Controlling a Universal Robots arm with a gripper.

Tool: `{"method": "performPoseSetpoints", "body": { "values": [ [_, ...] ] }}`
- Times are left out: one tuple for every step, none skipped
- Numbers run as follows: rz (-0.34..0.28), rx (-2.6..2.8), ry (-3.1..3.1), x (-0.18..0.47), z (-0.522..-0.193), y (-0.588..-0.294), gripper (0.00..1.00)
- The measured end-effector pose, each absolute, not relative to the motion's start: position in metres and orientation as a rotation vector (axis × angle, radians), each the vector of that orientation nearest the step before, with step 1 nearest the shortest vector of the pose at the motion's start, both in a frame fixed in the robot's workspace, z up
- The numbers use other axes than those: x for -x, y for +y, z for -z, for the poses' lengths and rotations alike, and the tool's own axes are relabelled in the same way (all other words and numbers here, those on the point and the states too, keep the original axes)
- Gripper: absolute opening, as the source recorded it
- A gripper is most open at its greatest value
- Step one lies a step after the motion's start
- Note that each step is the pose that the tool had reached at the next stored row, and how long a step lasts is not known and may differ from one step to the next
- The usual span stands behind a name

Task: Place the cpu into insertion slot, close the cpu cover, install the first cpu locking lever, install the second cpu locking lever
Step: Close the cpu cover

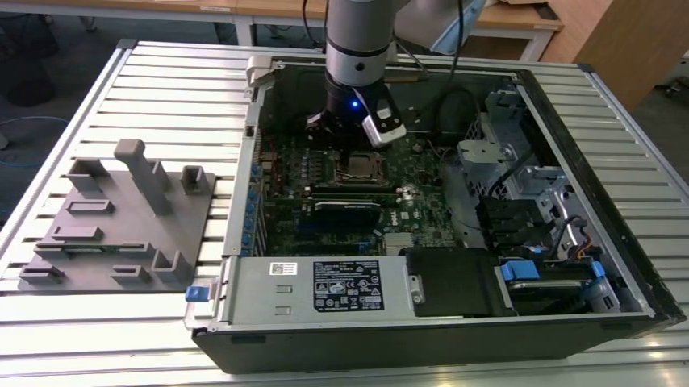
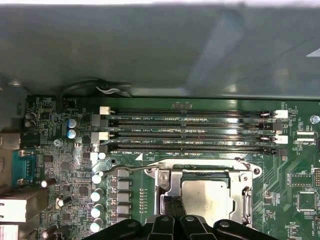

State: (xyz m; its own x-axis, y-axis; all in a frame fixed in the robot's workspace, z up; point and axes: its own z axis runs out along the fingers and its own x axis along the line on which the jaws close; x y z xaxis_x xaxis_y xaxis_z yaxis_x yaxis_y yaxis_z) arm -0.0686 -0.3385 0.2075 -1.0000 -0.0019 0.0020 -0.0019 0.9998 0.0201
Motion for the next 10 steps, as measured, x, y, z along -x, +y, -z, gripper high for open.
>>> {"method": "performPoseSetpoints", "body": {
  "values": [
    [0.032,-0.003,-3.139,0.0686,-0.2075,-0.3384,0.1],
    [0.032,-0.003,-3.139,0.0686,-0.2074,-0.3384,0.1],
    [0.032,-0.003,-3.14,0.0691,-0.2069,-0.3384,0.1],
    [0.032,-0.003,-3.14,0.0695,-0.2065,-0.3384,0.1],
    [0.032,-0.003,-3.14,0.0697,-0.206,-0.3384,0.1],
    [0.032,-0.003,-3.14,0.0698,-0.2052,-0.3384,0.1],
    [0.032,-0.003,-3.14,0.07,-0.2043,-0.3384,0.1],
    [0.032,-0.003,-3.14,0.0701,-0.2032,-0.3384,0.1],
    [0.032,-0.003,-3.14,0.0703,-0.2024,-0.3384,0.1],
    [0.032,-0.003,-3.139,0.0704,-0.2022,-0.3385,0.1]
  ]
}}
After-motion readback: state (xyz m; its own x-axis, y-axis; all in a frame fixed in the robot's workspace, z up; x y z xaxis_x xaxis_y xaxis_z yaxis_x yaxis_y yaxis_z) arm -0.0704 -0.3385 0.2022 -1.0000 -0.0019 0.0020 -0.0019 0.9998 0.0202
